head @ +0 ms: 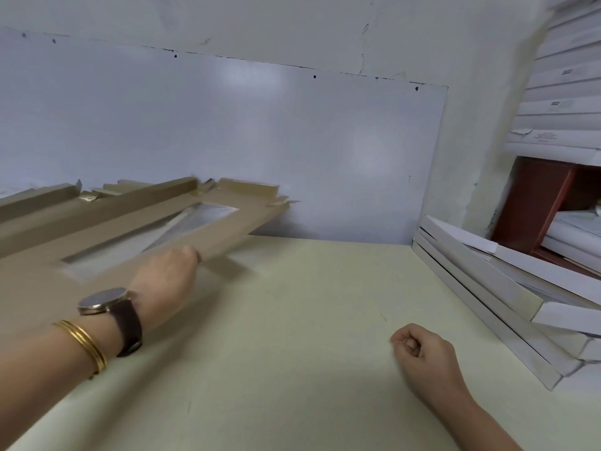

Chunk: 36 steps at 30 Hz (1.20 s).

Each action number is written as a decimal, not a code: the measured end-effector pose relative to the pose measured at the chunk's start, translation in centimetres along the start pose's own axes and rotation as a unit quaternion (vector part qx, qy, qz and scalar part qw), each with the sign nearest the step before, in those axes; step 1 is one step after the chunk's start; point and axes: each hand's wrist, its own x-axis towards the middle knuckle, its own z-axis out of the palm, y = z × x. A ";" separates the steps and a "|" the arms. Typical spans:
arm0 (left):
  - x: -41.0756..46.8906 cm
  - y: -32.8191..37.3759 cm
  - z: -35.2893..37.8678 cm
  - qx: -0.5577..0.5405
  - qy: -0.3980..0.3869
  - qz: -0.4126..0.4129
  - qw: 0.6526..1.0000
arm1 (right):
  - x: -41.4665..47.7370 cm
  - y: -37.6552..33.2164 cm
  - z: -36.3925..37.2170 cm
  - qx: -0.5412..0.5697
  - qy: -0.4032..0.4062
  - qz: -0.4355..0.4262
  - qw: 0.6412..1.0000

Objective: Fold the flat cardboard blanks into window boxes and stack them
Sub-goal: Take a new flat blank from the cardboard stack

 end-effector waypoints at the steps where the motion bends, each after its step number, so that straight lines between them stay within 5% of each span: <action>1: -0.2 0.9 0.1 0.001 -0.005 0.011 1.000 | 0.0 0.0 0.0 0.002 0.001 0.001 1.000; 15: -3.0 12.3 1.6 0.056 -0.054 0.145 0.986 | -0.7 -1.6 -0.3 0.054 0.057 -0.002 0.997; 21: -4.0 15.4 3.0 0.052 -0.065 0.194 0.978 | -1.4 -3.3 -0.9 -0.133 0.124 -0.155 0.971; 25: -4.8 16.1 3.6 0.021 -0.054 0.224 0.973 | -1.1 -3.8 -1.1 -0.226 0.058 -0.218 0.948; 36: -6.3 11.7 3.9 -0.050 -0.046 0.295 0.953 | 1.4 -2.5 -2.9 -0.396 -0.174 -0.111 0.895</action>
